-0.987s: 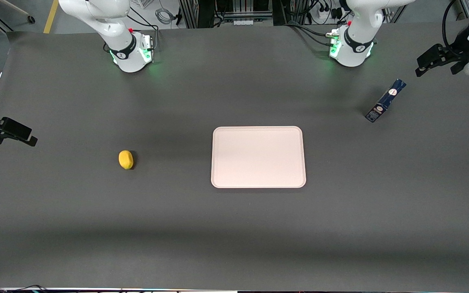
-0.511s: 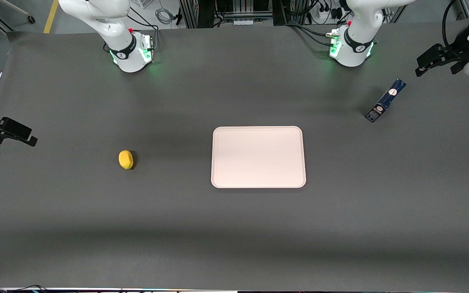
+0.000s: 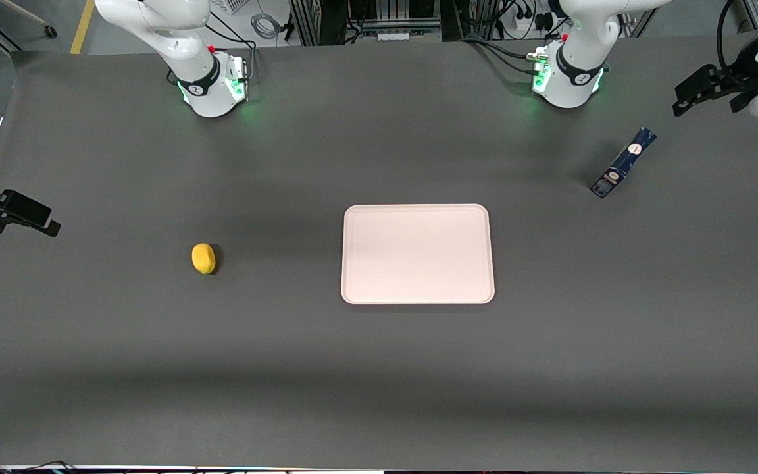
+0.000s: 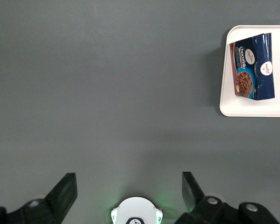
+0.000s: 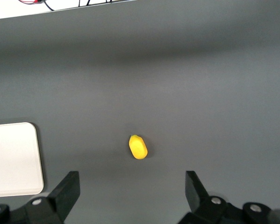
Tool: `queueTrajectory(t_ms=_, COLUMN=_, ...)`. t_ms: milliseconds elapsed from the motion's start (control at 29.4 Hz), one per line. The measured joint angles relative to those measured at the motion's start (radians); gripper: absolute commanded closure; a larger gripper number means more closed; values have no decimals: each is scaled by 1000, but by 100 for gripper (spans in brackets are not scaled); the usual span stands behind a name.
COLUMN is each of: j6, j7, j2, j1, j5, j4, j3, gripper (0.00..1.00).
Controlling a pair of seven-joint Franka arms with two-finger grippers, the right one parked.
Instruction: Place cookie box on tray
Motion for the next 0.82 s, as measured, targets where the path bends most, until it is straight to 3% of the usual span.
queueTrajectory(t_ms=238, j6=-108, j7=166, j2=-94, j1=2, j5=95, j4=-5, j3=63, gripper=0)
queueTrajectory(t_ms=374, j6=-92, j7=193, j2=-164, j1=1, j5=117, j4=-99, j3=58, gripper=0)
queueTrajectory(t_ms=579, j6=93, j7=239, j2=-263, j1=1, j5=121, j4=-381, j3=51, gripper=0)
queueTrajectory(t_ms=817, j6=393, j7=287, j2=-278, j1=1, j5=123, j4=-669, j3=55, gripper=0)
